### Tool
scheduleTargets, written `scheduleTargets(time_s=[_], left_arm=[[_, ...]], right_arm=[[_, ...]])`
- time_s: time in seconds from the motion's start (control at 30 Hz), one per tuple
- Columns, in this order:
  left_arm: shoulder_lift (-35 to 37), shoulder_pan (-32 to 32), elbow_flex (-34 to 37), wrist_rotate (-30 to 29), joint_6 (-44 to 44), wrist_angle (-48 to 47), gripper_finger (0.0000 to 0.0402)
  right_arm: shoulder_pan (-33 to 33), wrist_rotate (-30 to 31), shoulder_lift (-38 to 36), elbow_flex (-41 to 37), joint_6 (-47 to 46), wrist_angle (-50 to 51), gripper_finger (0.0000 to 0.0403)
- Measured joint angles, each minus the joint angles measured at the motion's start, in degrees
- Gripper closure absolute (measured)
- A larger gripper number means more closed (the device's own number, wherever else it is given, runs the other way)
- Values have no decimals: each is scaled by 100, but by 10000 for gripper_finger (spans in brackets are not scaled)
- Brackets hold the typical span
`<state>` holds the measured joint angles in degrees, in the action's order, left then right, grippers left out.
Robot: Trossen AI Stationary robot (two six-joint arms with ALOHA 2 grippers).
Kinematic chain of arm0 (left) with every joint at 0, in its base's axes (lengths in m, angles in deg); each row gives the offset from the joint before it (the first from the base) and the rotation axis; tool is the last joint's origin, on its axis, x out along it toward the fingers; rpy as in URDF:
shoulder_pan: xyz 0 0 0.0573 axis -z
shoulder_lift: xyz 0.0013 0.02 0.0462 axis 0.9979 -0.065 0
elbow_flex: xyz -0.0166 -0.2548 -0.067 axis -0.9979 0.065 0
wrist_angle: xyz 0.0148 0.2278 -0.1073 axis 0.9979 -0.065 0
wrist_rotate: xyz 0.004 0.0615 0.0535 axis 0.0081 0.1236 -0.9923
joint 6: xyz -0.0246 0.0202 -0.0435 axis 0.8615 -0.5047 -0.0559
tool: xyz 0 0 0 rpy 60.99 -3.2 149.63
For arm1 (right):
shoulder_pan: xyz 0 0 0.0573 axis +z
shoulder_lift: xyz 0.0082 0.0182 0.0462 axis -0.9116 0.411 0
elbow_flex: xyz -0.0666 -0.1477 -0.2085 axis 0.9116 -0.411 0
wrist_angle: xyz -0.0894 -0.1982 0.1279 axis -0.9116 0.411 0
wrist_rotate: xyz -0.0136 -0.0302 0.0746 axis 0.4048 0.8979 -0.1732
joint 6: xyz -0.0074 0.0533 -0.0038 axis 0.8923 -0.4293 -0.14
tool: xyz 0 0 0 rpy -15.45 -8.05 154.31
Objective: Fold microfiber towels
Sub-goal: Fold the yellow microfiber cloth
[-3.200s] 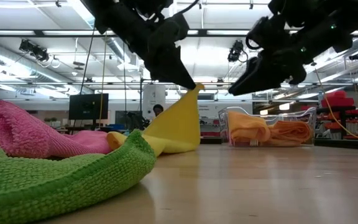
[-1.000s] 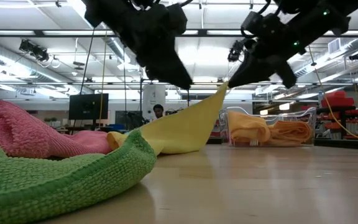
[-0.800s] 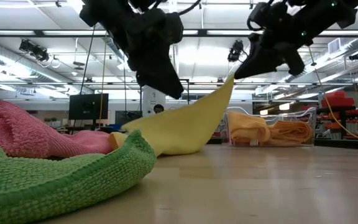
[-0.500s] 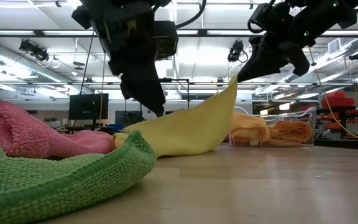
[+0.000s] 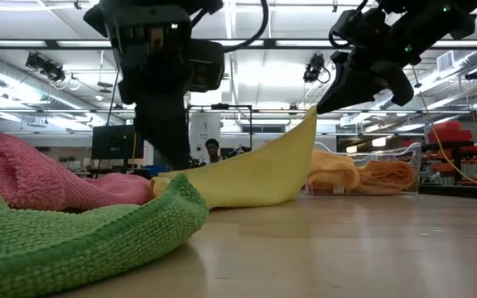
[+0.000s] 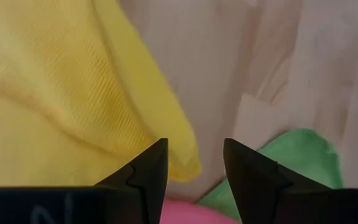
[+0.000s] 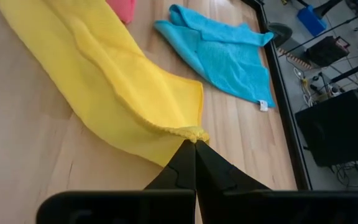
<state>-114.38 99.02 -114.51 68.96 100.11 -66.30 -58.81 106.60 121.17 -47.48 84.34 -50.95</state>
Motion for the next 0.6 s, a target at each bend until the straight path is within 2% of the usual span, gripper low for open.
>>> scheduleTargets(time_s=[0.27, 0.6], left_arm=[[-150, 2, 3, -38, 308, -513, 237], [-195, -2, 13, -36, 347, -216, 238]], right_arm=[[2, -2, -1, 0, -27, 0, 400], [2, 0, -2, 0, -36, 1, 400]])
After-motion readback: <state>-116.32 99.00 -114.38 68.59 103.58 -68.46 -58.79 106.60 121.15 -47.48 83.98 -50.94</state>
